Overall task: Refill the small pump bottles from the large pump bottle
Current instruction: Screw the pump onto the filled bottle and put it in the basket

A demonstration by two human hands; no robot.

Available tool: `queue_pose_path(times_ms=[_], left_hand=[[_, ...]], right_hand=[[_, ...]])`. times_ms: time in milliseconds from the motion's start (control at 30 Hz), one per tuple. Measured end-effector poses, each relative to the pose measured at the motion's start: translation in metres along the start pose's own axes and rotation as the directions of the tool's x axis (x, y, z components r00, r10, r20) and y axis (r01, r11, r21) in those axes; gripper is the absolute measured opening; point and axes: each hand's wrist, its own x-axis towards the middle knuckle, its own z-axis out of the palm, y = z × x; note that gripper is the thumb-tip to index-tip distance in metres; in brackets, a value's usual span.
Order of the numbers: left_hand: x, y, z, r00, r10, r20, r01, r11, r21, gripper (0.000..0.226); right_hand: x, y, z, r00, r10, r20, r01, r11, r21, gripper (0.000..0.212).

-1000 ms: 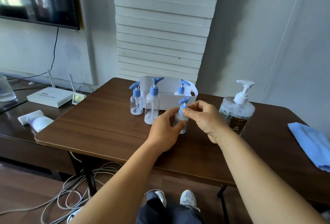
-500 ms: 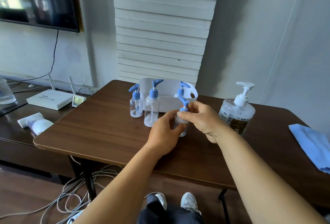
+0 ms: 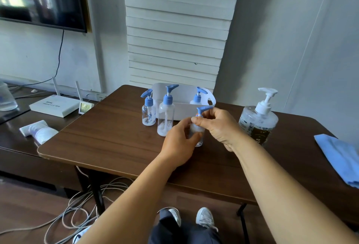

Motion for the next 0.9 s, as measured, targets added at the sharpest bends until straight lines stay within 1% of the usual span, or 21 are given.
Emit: queue_pose_path(times_ms=[67,100,133,233,300,467,567,633,767,833,900], left_hand=[[-0.001,0.0,0.0,1.0,0.005,0.001,-0.005,1.0,0.004,0.039],[-0.001,0.0,0.0,1.0,0.011,0.002,-0.011,1.0,0.008,0.041],[-0.001,0.001,0.0,1.0,0.015,0.003,-0.015,1.0,0.011,0.042],[-0.001,0.002,0.0,1.0,0.02,0.0,-0.02,1.0,0.02,0.041],[0.0,0.002,-0.001,1.0,0.014,0.002,-0.014,1.0,0.021,0.04],[-0.001,0.003,0.001,1.0,0.007,-0.007,-0.007,1.0,0.019,0.041],[-0.001,0.003,0.002,0.999,-0.025,-0.031,0.026,0.999,0.031,0.042],[-0.001,0.003,0.003,0.998,-0.045,-0.05,0.046,0.999,0.021,0.042],[0.0,0.009,0.003,0.996,-0.077,-0.055,0.076,0.997,-0.011,0.045],[0.001,0.013,0.002,0.996,-0.079,-0.051,0.077,0.996,-0.038,0.045],[0.004,0.021,0.001,0.995,-0.048,-0.088,0.043,0.997,-0.059,0.043]], right_hand=[[0.0,0.0,-0.004,0.994,0.022,0.103,-0.033,0.994,0.106,0.009],[-0.002,0.0,-0.005,0.991,0.024,0.135,-0.044,0.988,0.148,0.009],[-0.003,0.001,-0.005,0.99,0.019,0.137,-0.041,0.986,0.163,0.008],[-0.003,0.006,0.001,1.0,0.009,0.019,-0.012,0.992,0.128,0.003],[-0.003,0.007,0.005,0.999,0.003,-0.039,0.0,0.996,0.094,0.006],[-0.008,0.003,0.007,0.999,0.012,-0.053,-0.005,0.992,0.126,0.006],[-0.01,0.004,0.006,0.99,-0.028,-0.14,0.038,0.997,0.069,0.025],[-0.011,0.0,0.007,0.983,-0.069,-0.168,0.073,0.997,0.018,0.035],[-0.011,-0.013,0.008,0.972,-0.143,-0.188,0.093,0.964,-0.251,0.032],[-0.009,-0.02,0.007,0.967,-0.167,-0.193,0.101,0.945,-0.313,0.033],[-0.006,-0.029,0.004,0.955,-0.199,-0.22,0.117,0.935,-0.335,0.038]])
